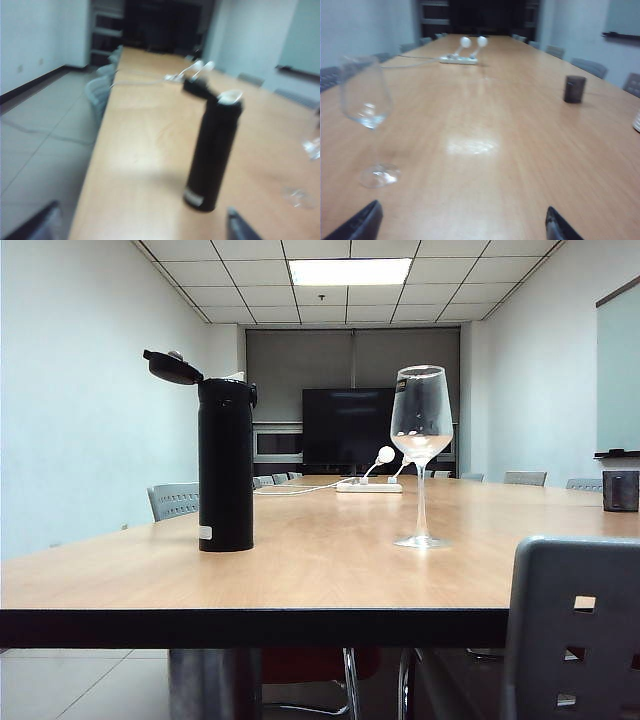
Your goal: Pick up the black thermos cup, pour some water from it into the stemmed glass, and then put the thermos cup back on the table.
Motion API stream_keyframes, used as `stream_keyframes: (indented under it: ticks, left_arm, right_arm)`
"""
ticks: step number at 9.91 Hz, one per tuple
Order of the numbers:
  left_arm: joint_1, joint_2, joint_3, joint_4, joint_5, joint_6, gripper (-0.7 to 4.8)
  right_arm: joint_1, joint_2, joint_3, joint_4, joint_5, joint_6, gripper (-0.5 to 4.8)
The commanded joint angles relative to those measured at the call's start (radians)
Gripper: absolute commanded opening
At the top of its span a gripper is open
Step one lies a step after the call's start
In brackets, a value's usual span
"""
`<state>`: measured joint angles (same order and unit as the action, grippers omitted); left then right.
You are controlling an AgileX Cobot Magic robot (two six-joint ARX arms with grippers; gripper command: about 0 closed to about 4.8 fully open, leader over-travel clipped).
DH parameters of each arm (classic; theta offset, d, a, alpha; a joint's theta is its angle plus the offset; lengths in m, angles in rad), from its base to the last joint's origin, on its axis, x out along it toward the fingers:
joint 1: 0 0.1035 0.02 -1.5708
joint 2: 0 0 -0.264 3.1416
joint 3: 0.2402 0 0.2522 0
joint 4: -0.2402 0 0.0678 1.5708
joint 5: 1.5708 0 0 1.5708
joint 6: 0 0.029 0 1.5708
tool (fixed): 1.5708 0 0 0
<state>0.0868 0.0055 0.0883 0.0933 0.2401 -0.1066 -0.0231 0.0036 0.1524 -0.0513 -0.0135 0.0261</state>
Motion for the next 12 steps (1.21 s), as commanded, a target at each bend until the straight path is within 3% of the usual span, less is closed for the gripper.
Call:
stream_keyframes:
  ticks: [1, 3, 4, 5, 6, 7, 8, 9, 10, 11, 12]
  left_arm:
    - [-0.001, 0.057, 0.204, -0.114, 0.037, -0.002, 4.79]
    - [-0.001, 0.174, 0.292, -0.107, 0.038, -0.003, 4.79]
    - [-0.002, 0.282, 0.361, -0.088, 0.085, -0.014, 4.79]
    - [-0.003, 0.426, 0.440, 0.008, 0.122, -0.035, 4.79]
    - [-0.084, 0.612, 0.509, 0.154, 0.099, -0.066, 4.79]
    - [-0.119, 0.652, 0.521, 0.166, 0.074, -0.060, 4.79]
    - [-0.300, 0.835, 0.554, 0.241, -0.076, 0.006, 4.79]
    - [-0.407, 1.040, 0.560, 0.392, -0.194, 0.023, 4.79]
    - [-0.415, 1.088, 0.560, 0.430, -0.196, 0.023, 4.79]
    - [-0.457, 1.370, 0.573, 0.608, -0.230, 0.024, 4.79]
    - [-0.465, 1.414, 0.578, 0.639, -0.235, 0.024, 4.79]
  right_arm:
    - [0.001, 0.042, 0.227, -0.165, -0.080, -0.028, 4.12]
    - [0.000, 0.152, 0.348, -0.166, -0.097, -0.028, 4.12]
    - [0.000, 0.260, 0.447, -0.185, -0.101, -0.028, 4.12]
    - [0.000, 0.392, 0.575, -0.204, -0.132, -0.026, 4.14]
    - [0.001, 0.498, 0.659, -0.083, -0.225, -0.020, 4.14]
    - [0.001, 0.517, 0.670, -0.064, -0.229, -0.013, 4.14]
    - [0.001, 0.583, 0.702, -0.044, -0.229, 0.000, 4.14]
    - [0.003, 0.651, 0.703, 0.006, -0.229, 0.008, 4.14]
    - [0.003, 0.668, 0.703, 0.023, -0.229, 0.020, 4.14]
    - [0.004, 0.781, 0.703, 0.093, -0.237, 0.027, 4.14]
    - [0.008, 0.800, 0.703, 0.107, -0.241, 0.027, 4.14]
